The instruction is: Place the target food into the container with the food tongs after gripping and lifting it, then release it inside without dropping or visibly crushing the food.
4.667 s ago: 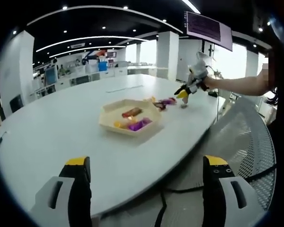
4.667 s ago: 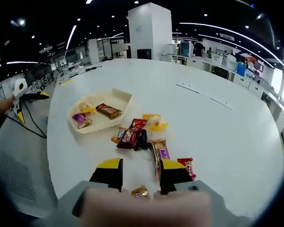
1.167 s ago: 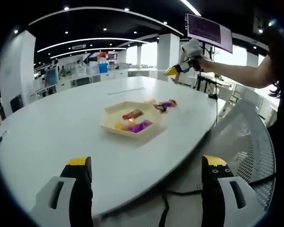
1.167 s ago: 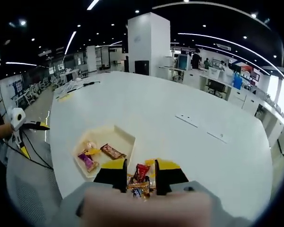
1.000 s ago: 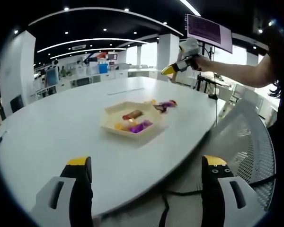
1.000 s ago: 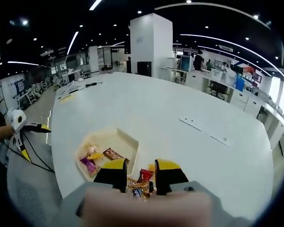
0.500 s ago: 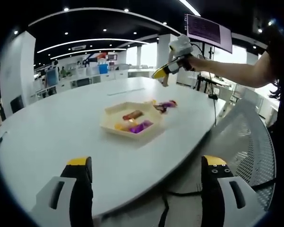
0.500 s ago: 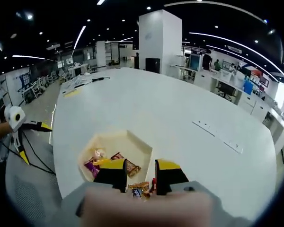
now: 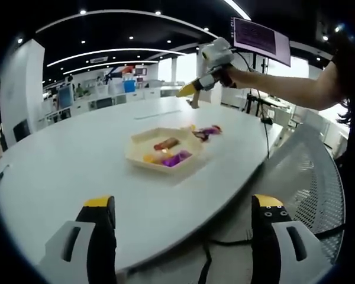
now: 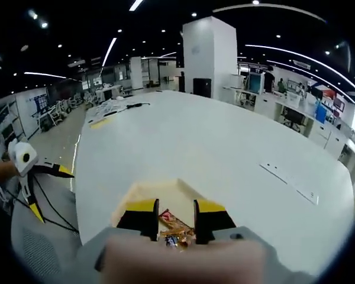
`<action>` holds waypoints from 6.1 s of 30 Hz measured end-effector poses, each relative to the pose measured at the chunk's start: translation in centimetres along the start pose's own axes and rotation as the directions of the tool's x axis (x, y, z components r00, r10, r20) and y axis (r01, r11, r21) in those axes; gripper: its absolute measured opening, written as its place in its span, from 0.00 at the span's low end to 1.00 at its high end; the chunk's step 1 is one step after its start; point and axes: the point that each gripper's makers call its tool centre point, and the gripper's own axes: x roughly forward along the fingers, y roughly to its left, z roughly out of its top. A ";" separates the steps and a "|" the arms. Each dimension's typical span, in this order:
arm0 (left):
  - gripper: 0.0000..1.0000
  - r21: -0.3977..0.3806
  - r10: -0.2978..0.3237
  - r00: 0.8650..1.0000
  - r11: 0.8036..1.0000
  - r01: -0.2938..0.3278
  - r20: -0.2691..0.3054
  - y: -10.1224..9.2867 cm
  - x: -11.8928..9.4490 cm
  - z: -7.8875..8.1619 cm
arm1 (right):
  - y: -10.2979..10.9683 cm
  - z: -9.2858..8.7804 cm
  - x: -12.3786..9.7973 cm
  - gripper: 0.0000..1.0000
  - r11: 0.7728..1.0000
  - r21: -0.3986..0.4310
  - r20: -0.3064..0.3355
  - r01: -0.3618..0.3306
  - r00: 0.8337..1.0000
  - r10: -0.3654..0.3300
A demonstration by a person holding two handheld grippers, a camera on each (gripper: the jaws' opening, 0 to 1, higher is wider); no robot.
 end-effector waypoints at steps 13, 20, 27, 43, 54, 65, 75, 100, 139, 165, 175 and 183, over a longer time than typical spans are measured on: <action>0.91 0.007 0.007 1.000 1.000 -0.007 -0.009 0.1 0.0 -0.1 | 2.4 2.0 2.4 0.22 0.998 -0.056 0.006 -0.041 0.999 0.042; 0.90 0.007 0.005 1.000 1.000 -0.005 -0.007 0.1 0.0 -0.1 | 2.7 2.6 2.9 0.25 0.996 -0.071 0.023 -0.044 0.999 0.046; 0.90 0.006 0.004 1.000 1.000 -0.004 -0.007 0.1 0.0 -0.1 | 2.6 2.7 3.0 0.25 0.996 -0.073 0.023 -0.045 0.999 0.047; 0.90 0.004 0.004 1.000 1.000 -0.004 -0.012 0.1 0.0 -0.2 | -1.6 -0.6 -0.1 0.26 0.999 0.025 0.024 0.022 0.999 -0.023; 0.91 0.002 0.012 1.000 1.000 -0.012 -0.021 0.3 0.0 -0.4 | -3.6 -2.7 -1.2 0.26 0.995 0.086 0.033 0.051 0.998 -0.054; 0.89 0.006 0.022 0.999 1.000 -0.022 -0.024 0.4 0.0 -0.4 | -5.4 -6.0 -1.1 0.27 0.992 0.105 -0.009 0.074 0.997 -0.074; 0.88 0.010 0.035 0.999 0.999 -0.035 -0.014 0.5 0.0 -0.3 | -6.1 -8.2 -0.1 0.27 0.986 0.145 -0.011 0.087 0.996 -0.086; 0.88 0.012 0.040 0.999 0.999 -0.040 0.009 0.5 0.0 0.1 | -7.0 -12.6 2.3 0.27 0.975 0.146 -0.089 0.167 0.984 -0.155; 0.87 0.009 0.028 1.000 1.000 -0.028 -0.015 0.4 0.0 -0.3 | -7.8 -9.5 -1.4 0.23 0.955 0.154 0.007 0.253 0.966 -0.258; 0.86 0.014 0.009 1.000 1.000 -0.009 0.008 0.1 -0.1 0.0 | -7.0 -3.1 -6.9 0.24 0.949 0.131 0.046 0.286 0.955 -0.294; 0.85 0.020 0.011 1.000 1.000 -0.012 0.026 0.1 -0.2 0.3 | -6.4 -1.4 -7.8 0.24 0.949 0.145 0.076 0.279 0.953 -0.292; 0.85 0.022 0.015 0.999 1.000 -0.016 0.032 0.1 -0.2 0.4 | -6.1 -1.3 -7.4 0.24 0.951 0.148 0.061 0.270 0.958 -0.281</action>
